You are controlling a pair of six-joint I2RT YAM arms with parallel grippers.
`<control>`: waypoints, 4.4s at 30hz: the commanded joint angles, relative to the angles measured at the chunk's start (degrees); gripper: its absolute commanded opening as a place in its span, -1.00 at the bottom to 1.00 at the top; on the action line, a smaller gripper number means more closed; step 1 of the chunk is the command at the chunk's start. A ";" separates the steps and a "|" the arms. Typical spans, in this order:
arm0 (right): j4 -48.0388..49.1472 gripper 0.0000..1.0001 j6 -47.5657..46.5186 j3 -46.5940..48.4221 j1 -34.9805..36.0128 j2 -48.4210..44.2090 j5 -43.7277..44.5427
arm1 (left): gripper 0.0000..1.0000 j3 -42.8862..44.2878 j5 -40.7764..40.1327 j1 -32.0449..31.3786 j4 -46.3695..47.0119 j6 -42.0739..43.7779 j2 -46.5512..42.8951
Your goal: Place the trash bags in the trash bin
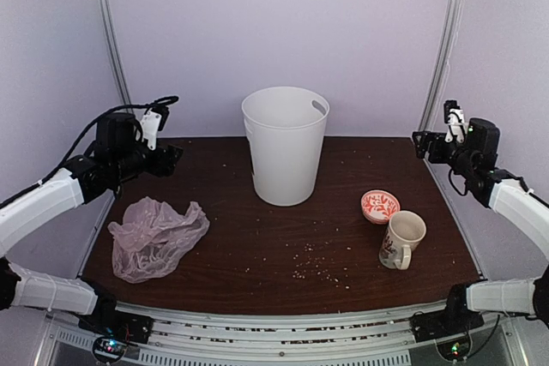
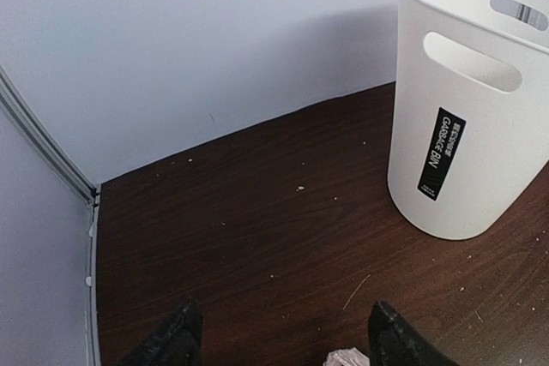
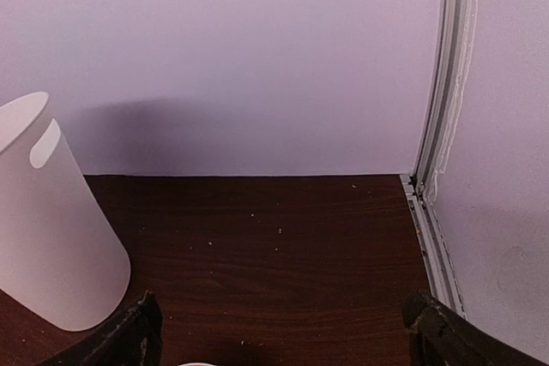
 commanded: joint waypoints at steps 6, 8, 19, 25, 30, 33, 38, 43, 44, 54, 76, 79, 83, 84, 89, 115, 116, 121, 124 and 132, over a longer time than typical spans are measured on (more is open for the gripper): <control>-7.89 0.78 -15.06 2.56 0.77 -0.08 -15.62 | 0.03 0.97 18.92 -2.11 0.63 1.66 2.77; -14.28 0.66 -17.87 6.61 1.22 1.47 -19.82 | 0.04 0.85 20.45 -4.56 0.69 2.45 3.45; -51.52 0.23 -33.34 25.34 14.65 6.27 -13.37 | 0.09 9.11 24.50 -19.56 -1.27 0.12 11.19; -54.77 0.21 -37.29 20.63 19.91 1.11 -14.07 | 0.08 9.16 25.56 -20.92 -2.26 3.61 17.11; -57.23 0.16 -39.42 19.16 28.38 3.96 -10.55 | 0.09 6.13 24.79 -20.93 -1.54 4.02 14.16; -57.96 0.10 -40.42 19.93 31.69 6.42 -9.89 | 0.11 4.57 21.23 -20.93 -1.63 4.68 11.58; -58.66 -0.12 -40.58 22.08 40.35 12.49 -2.51 | 0.13 3.17 15.70 -20.93 -1.62 5.86 9.45; -60.05 -0.39 -41.18 22.19 51.57 19.60 9.86 | 0.14 3.59 13.75 -20.86 -2.31 6.50 10.09; -60.45 -0.46 -41.10 22.19 53.89 21.00 11.19 | 0.14 3.67 13.28 -20.87 -2.49 6.47 10.19; -64.24 -1.00 -39.34 19.46 59.95 29.24 23.89 | 0.15 3.96 11.28 -20.92 -3.02 6.95 10.57; -60.33 -1.00 -38.86 8.46 56.58 29.01 31.99 | 0.15 3.87 12.86 -20.90 -3.00 6.87 8.14; -59.70 -1.00 -38.94 7.22 55.59 29.14 32.80 | 0.15 3.78 12.88 -20.87 -3.07 6.96 8.03; -58.83 -1.00 -39.40 5.37 53.92 29.15 34.18 | 0.15 3.74 13.08 -20.91 -3.04 6.87 8.02; -58.59 -1.00 -39.63 4.99 53.61 29.03 34.44 | 0.15 3.79 13.09 -20.87 -3.07 6.87 8.02; -58.10 -1.00 -40.79 4.26 51.08 28.79 35.76 | 0.15 3.82 13.37 -20.88 -3.08 6.83 8.45; -54.69 -1.00 -52.00 4.91 33.35 26.16 34.87 | 0.16 3.87 14.40 -20.93 -3.25 6.75 7.74; -55.62 -1.00 -51.58 6.05 33.45 25.70 32.73 | 0.16 3.83 14.41 -20.90 -3.33 6.74 7.75; -61.33 -1.00 -50.03 12.74 34.45 23.22 15.02 | 0.16 3.86 14.08 -20.88 -3.43 6.82 8.22; -63.83 -0.94 -49.54 17.26 35.07 22.52 3.55 | 0.16 4.00 14.98 -20.85 -3.58 6.90 8.24; -46.02 -0.51 -39.34 22.17 35.13 19.56 -15.86 | 0.26 4.29 13.58 -20.75 -3.32 7.12 7.68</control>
